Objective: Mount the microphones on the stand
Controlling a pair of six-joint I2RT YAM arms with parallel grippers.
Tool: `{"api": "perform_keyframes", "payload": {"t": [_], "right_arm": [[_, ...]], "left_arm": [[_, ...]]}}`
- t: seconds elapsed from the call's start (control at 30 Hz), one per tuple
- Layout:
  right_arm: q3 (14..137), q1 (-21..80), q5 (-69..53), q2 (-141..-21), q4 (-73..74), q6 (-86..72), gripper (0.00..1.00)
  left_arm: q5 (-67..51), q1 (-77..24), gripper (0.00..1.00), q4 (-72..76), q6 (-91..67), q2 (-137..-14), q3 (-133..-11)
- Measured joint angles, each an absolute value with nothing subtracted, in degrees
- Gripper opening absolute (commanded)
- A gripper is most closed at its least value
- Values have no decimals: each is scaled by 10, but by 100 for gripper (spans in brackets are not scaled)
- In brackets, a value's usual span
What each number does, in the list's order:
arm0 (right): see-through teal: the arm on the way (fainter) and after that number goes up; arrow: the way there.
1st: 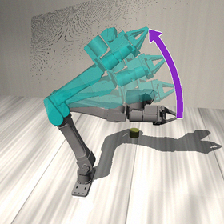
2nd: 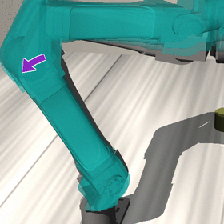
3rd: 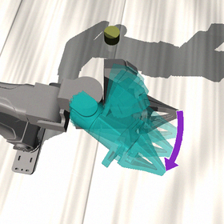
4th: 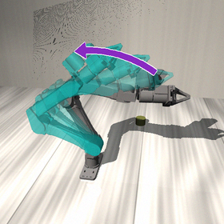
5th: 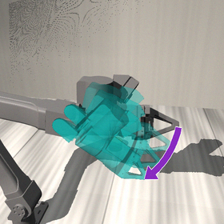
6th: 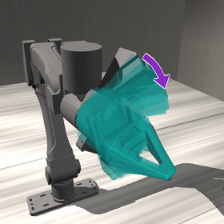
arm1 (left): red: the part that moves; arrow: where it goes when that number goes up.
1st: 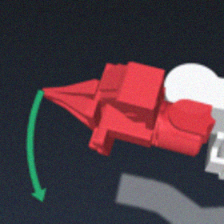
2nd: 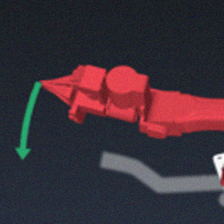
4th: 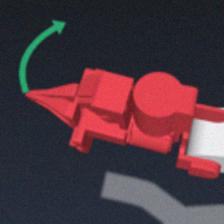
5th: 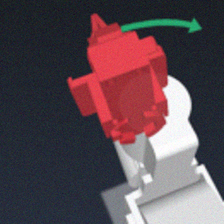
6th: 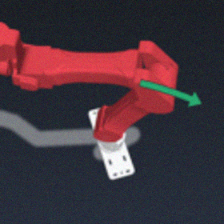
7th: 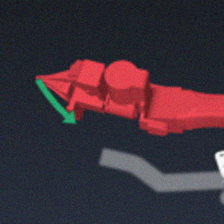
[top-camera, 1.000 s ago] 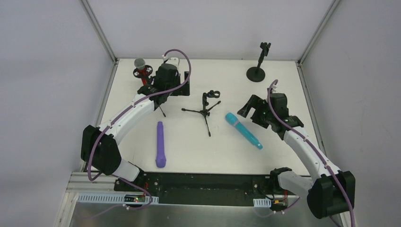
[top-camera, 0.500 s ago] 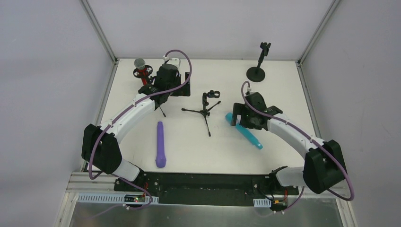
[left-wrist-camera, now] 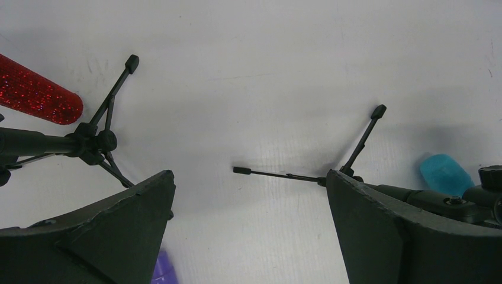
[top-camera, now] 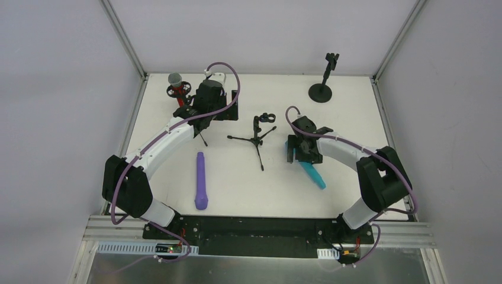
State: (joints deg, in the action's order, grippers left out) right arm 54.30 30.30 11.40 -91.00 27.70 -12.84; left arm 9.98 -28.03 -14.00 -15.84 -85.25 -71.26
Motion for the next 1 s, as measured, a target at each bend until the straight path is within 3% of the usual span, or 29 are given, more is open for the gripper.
{"api": "perform_keyframes", "payload": {"t": [0.17,0.23,0.33,0.43,0.5,0.53,0.63,0.7,1.0], "right_arm": [[543,302,116,-921,279,-134,57],[543,300,114,-921,279,-139,37],[543,292,109,-921,278,-156,29],[539,270,95,-916,274,-175,31],[530,258,86,-907,273,-184,37],[526,253,83,-900,273,-187,43],[519,247,81,-886,276,-192,71],[519,248,79,-880,276,-190,79],[531,248,92,-883,282,-169,75]], "left_arm": [[100,-280,99,-140,-158,-853,-713],[100,-280,99,-140,-158,-853,-713],[100,-280,99,-140,-158,-853,-713],[100,-280,99,-140,-158,-853,-713],[100,-280,99,-140,-158,-853,-713],[100,-280,99,-140,-158,-853,-713],[100,-280,99,-140,-158,-853,-713],[100,-280,99,-140,-158,-853,-713],[100,-280,99,-140,-158,-853,-712]]}}
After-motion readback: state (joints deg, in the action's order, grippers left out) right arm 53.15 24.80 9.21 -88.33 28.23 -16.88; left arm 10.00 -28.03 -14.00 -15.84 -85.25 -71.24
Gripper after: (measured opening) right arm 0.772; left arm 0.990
